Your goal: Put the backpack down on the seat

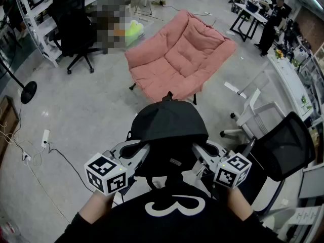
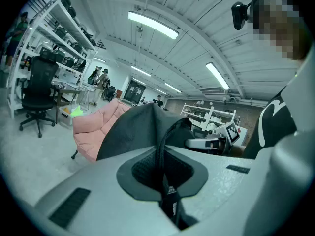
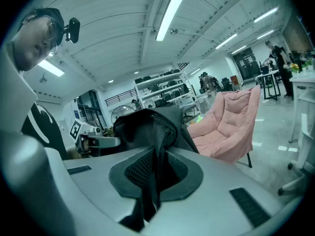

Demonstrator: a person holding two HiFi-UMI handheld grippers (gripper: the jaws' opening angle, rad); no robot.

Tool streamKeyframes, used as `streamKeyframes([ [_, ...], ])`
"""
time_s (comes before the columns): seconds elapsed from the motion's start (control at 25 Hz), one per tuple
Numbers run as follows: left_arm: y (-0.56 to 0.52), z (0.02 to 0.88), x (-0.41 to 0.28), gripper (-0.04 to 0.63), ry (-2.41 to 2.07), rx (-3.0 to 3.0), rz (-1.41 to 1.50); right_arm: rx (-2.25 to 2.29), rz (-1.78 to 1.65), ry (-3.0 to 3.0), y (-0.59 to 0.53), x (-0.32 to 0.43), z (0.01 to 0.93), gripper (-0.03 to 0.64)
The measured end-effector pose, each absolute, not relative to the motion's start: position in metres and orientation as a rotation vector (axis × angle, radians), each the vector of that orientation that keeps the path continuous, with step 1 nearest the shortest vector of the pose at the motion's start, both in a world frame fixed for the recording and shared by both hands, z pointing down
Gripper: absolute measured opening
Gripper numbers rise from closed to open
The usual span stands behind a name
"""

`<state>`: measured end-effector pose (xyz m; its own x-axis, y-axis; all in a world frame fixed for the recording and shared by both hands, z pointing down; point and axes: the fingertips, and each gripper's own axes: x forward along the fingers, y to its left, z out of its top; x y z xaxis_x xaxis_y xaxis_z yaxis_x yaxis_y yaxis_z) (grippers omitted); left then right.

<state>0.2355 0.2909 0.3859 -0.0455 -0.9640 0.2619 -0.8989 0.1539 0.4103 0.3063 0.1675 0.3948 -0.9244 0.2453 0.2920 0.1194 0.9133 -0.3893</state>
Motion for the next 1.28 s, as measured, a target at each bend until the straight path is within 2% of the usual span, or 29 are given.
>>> streamKeyframes([
  [0.68, 0.254, 0.394, 0.211, 0.017, -1.908, 1.754, -0.153, -0.254, 0.589, -2.739, 0.13, 0.28, 0.405, 0.032],
  [1.28, 0.133, 0.417, 0.066, 0.017, -1.847, 1.671, -0.142, -0.274, 0.732, -2.681, 0.017, 0.145, 0.43, 0.032],
])
